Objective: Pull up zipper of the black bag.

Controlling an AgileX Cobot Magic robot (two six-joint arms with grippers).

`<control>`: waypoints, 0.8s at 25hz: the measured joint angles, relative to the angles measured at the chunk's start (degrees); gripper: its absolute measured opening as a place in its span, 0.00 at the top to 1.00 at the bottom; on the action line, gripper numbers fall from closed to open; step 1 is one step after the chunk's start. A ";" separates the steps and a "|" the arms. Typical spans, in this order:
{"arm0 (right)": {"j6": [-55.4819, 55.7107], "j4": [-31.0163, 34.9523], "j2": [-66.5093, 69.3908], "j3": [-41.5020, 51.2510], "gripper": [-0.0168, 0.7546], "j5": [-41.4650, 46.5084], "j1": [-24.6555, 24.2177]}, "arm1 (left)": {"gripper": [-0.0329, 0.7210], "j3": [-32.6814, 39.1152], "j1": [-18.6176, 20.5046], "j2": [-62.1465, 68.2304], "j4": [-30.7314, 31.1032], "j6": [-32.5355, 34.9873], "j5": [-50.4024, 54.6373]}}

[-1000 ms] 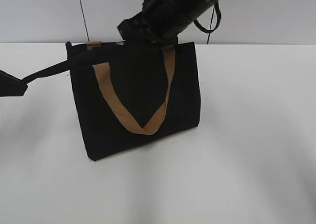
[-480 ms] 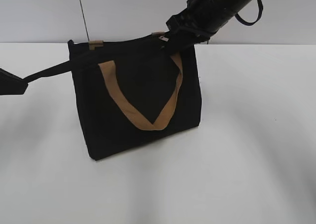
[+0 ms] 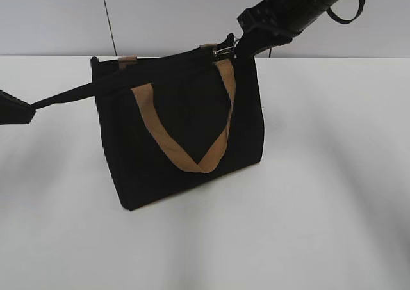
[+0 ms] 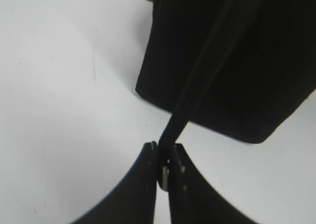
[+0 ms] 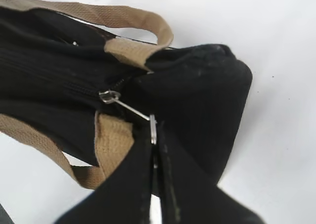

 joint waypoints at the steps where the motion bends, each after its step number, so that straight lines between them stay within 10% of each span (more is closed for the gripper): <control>1: -0.63 0.15 -0.21 0.00 0.98 0.00 0.00 | 0.92 0.00 0.00 0.00 0.06 0.00 -0.05; 7: -1.21 -0.24 -1.69 -0.06 0.65 -0.31 -0.86 | 0.91 0.00 0.18 0.00 0.12 0.00 -0.68; 11: -1.21 -0.45 -3.36 -0.10 0.44 -0.42 -0.86 | 0.72 0.00 0.29 0.00 -0.16 -0.21 1.20; 15: -1.29 -0.69 -6.12 -0.10 0.40 -0.42 -0.86 | 0.41 0.05 0.29 -0.24 -0.72 -1.57 3.86; 20: -1.58 -3.13 -9.28 -0.10 0.39 1.44 -0.86 | 0.31 -0.39 0.29 -3.70 -1.33 -6.90 4.34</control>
